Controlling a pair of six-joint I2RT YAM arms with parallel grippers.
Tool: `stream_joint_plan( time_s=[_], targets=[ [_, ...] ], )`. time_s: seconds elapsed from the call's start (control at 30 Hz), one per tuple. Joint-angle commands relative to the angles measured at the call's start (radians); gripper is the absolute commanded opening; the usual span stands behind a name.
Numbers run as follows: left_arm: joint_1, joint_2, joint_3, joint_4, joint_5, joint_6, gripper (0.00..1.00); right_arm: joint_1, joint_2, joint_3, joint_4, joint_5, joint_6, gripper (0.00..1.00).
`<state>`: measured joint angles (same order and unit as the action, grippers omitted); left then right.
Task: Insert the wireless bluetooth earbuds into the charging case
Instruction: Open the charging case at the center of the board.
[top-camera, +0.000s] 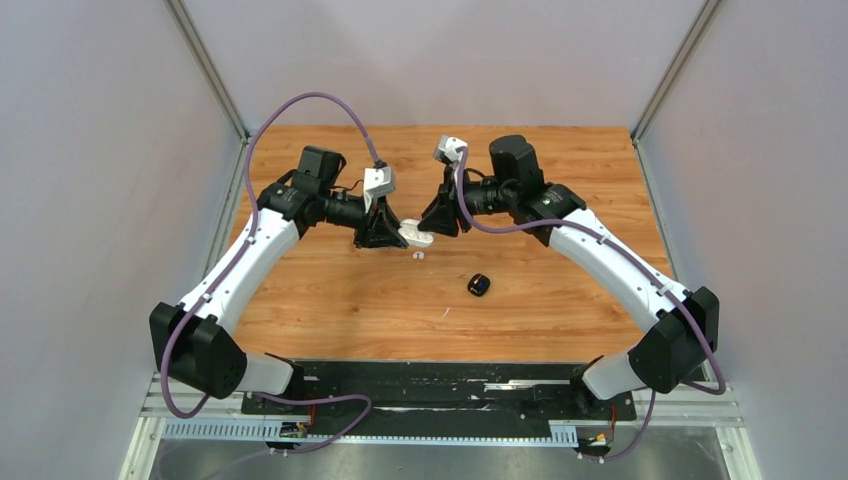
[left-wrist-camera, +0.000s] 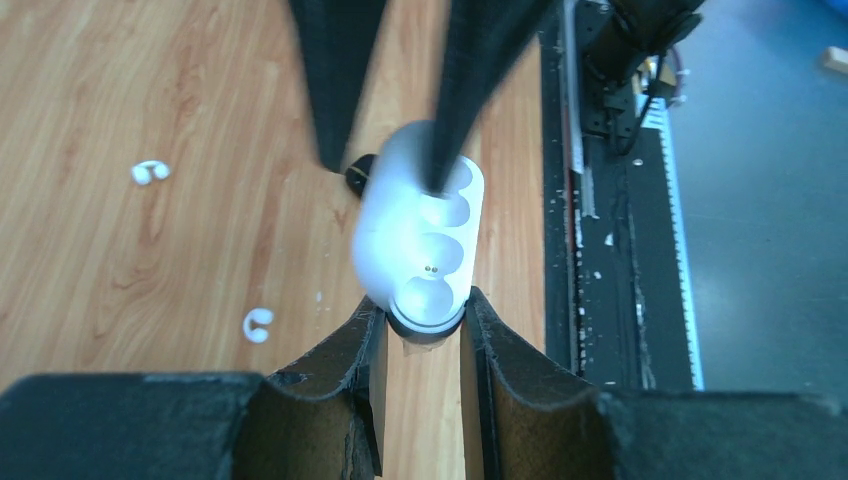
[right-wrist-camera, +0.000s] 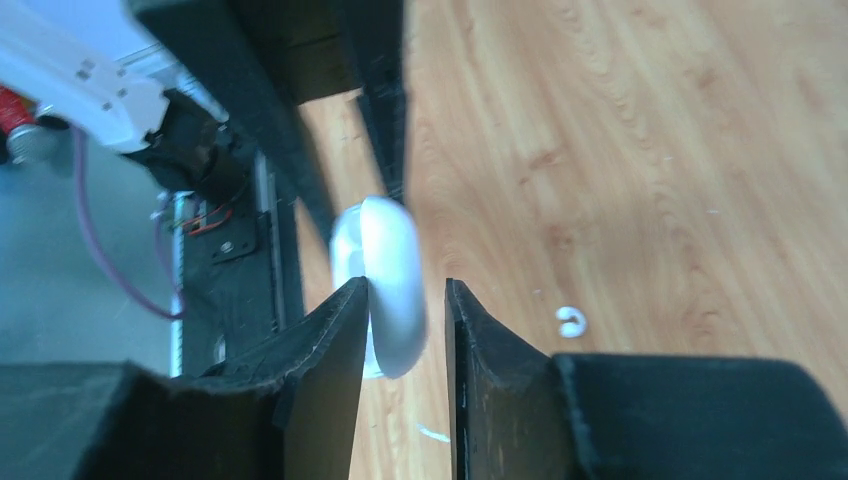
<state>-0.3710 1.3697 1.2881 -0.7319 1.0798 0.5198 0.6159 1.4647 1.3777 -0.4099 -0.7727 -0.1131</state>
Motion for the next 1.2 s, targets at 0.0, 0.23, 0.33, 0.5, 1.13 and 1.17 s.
stream_joint_plan(
  time_s=[0.0,0.23,0.33,0.5,1.13,1.17],
  targets=[
    [-0.034,-0.029,0.036,-0.059,0.125,0.025,0.00,-0.038,0.005,0.031,0.081,0.119,0.007,0.32],
    [-0.036,-0.033,0.028,-0.015,0.126,-0.030,0.00,-0.038,-0.010,0.003,0.092,0.070,0.018,0.34],
    [-0.036,-0.039,0.016,0.051,0.129,-0.087,0.00,-0.037,-0.021,-0.013,0.092,0.036,0.009,0.35],
    [-0.023,-0.035,0.005,0.144,0.141,-0.200,0.00,-0.036,-0.046,-0.035,0.074,0.046,-0.044,0.33],
    [-0.007,0.027,0.147,-0.087,-0.027,-0.221,0.63,-0.010,-0.124,-0.065,-0.017,0.020,-0.488,0.00],
    [-0.006,0.040,0.200,-0.116,-0.021,-0.215,0.64,-0.004,-0.132,-0.074,-0.025,0.021,-0.531,0.00]
  ],
)
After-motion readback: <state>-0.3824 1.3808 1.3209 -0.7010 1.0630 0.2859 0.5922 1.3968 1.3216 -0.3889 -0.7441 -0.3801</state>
